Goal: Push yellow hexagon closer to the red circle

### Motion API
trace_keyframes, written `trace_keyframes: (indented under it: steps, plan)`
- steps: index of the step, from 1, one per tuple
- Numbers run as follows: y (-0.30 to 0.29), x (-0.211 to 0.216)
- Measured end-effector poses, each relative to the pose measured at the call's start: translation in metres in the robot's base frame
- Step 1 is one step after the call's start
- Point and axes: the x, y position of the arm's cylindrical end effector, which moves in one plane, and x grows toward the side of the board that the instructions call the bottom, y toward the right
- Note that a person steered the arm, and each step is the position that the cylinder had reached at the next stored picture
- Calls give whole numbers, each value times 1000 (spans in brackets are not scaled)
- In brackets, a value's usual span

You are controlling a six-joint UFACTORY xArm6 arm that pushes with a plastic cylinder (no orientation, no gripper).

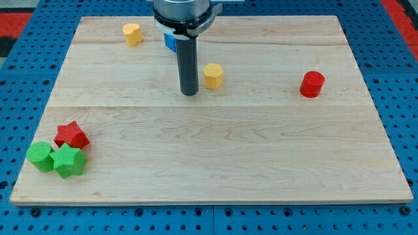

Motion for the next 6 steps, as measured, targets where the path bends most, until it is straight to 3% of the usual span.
trace_keyframes:
  steps: [1, 3, 5, 6]
  plan:
    - [28, -26]
    - [81, -34]
    - [85, -68]
    - [140, -61]
